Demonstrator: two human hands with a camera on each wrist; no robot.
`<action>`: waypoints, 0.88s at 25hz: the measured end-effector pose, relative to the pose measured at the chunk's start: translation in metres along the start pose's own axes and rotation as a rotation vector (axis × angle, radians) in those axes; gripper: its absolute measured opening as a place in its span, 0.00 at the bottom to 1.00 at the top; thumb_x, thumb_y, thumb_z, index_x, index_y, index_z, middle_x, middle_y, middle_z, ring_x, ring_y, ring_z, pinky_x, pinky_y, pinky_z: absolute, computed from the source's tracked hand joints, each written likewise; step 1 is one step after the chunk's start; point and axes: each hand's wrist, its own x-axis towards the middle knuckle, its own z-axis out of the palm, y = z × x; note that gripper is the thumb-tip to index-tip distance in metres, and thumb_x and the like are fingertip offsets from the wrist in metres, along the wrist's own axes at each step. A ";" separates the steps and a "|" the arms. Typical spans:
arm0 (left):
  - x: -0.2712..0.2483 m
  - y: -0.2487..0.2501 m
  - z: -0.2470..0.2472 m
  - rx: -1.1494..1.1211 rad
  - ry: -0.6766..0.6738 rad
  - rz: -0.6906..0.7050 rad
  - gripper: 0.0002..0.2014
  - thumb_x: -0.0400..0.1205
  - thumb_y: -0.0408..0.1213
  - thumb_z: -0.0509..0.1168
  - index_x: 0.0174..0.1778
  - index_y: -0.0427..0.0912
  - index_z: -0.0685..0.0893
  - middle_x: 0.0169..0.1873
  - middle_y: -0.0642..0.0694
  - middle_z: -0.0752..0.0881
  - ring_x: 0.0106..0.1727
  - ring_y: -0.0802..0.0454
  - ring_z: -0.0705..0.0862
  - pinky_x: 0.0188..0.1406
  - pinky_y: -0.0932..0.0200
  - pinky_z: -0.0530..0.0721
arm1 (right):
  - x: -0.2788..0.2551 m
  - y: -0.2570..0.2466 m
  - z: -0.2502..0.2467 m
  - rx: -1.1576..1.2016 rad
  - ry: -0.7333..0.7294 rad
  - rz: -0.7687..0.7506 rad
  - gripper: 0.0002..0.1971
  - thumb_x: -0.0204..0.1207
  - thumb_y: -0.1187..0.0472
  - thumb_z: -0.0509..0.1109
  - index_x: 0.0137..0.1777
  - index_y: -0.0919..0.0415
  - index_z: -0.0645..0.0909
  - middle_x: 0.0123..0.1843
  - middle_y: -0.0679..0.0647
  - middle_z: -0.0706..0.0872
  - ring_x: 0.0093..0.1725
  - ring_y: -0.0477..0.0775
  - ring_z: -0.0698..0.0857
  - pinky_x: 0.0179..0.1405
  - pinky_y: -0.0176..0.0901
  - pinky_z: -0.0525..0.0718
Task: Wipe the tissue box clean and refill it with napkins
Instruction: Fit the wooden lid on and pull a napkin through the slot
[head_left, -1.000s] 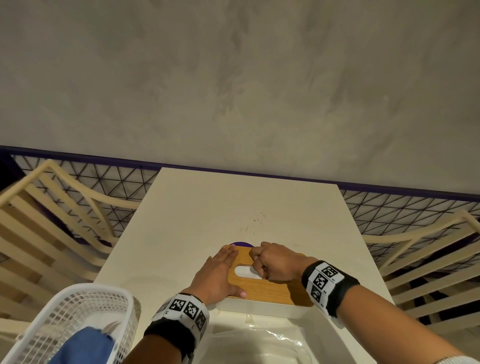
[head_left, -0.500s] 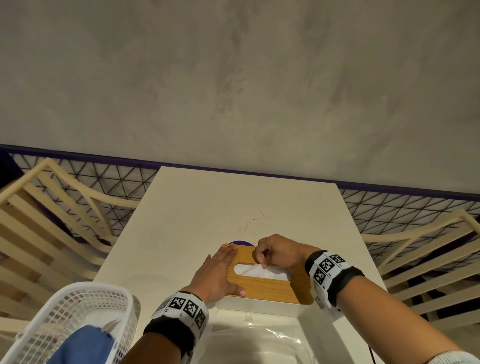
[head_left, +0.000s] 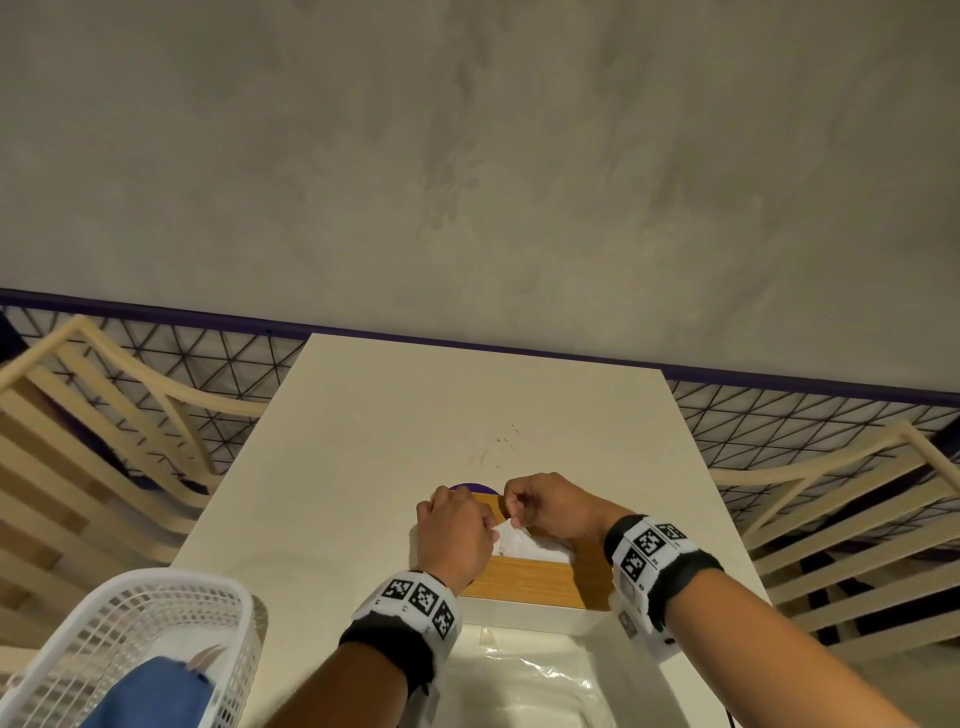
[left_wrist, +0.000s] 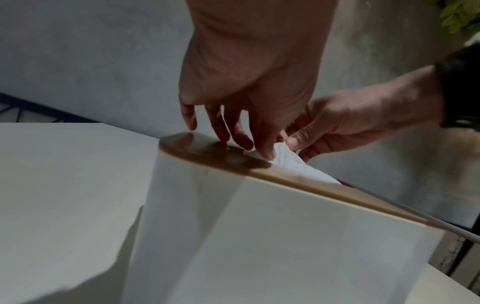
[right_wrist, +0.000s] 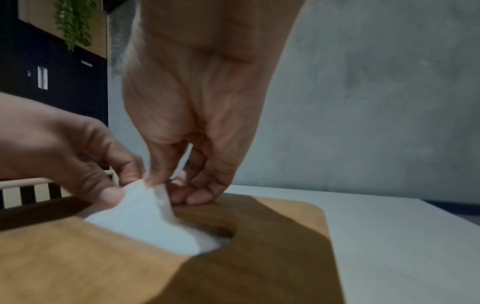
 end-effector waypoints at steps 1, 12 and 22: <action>0.002 -0.001 -0.001 -0.017 -0.009 -0.011 0.10 0.81 0.41 0.61 0.50 0.50 0.88 0.59 0.47 0.84 0.65 0.45 0.73 0.63 0.49 0.67 | -0.003 0.002 0.004 0.015 0.085 0.022 0.15 0.73 0.68 0.71 0.31 0.51 0.72 0.32 0.46 0.77 0.33 0.44 0.73 0.38 0.38 0.72; 0.009 -0.008 -0.006 -0.054 -0.049 0.074 0.09 0.80 0.43 0.59 0.51 0.50 0.82 0.56 0.48 0.81 0.61 0.46 0.75 0.62 0.50 0.66 | -0.013 0.021 0.017 -0.224 0.224 0.218 0.13 0.77 0.69 0.63 0.34 0.54 0.78 0.45 0.53 0.75 0.46 0.55 0.79 0.44 0.42 0.75; 0.001 0.004 0.013 0.047 0.043 0.374 0.20 0.78 0.34 0.62 0.66 0.48 0.73 0.63 0.47 0.74 0.64 0.48 0.72 0.62 0.56 0.70 | -0.011 0.022 0.018 -0.223 0.227 0.253 0.17 0.77 0.67 0.63 0.28 0.51 0.72 0.43 0.54 0.76 0.42 0.54 0.77 0.40 0.40 0.70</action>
